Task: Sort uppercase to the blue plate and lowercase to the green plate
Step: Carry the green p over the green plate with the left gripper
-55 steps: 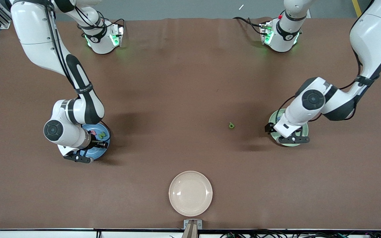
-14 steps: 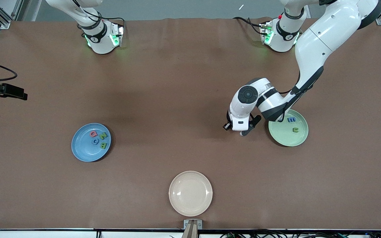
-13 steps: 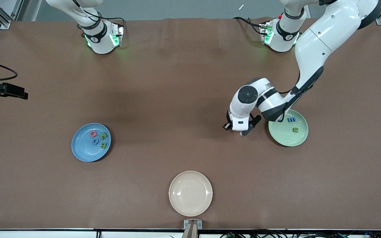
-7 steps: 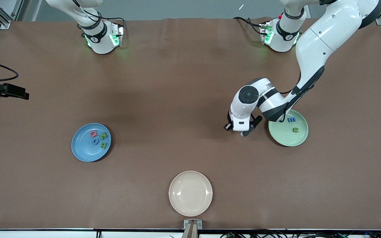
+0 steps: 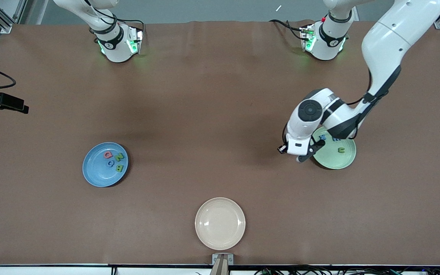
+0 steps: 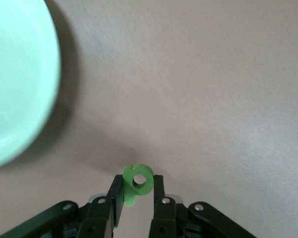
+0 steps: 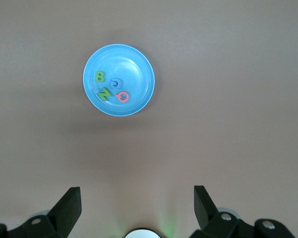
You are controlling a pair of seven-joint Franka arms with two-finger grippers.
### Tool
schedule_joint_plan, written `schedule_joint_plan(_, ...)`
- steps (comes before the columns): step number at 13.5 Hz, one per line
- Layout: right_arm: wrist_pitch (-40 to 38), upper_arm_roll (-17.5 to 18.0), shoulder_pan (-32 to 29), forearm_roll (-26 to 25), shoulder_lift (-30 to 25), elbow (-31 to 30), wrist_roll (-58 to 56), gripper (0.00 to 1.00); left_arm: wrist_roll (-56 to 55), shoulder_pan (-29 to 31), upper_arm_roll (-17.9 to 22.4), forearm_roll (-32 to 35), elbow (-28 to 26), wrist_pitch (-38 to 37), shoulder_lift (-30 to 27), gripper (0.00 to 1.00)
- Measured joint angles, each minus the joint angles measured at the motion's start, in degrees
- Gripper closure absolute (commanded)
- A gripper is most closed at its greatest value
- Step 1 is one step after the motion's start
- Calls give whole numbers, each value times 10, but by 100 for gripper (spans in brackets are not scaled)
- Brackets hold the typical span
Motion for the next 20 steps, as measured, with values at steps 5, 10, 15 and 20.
schedule_joint_plan(5,47,6,0,0,-39,-58,1,0,130,156,-87,0,-37,-51,-10,97)
schedule_joint_plan(10,54,6,1,0,-70,-85,1,0,240,226,-93,3,-63,-54,-11,97)
schedule_joint_plan(15,55,6,1,0,-83,-97,1,0,269,248,-88,37,-70,-51,-6,96)
schedule_joint_plan(20,55,6,1,-5,-109,-117,1,0,269,248,-78,90,-69,-35,25,95)
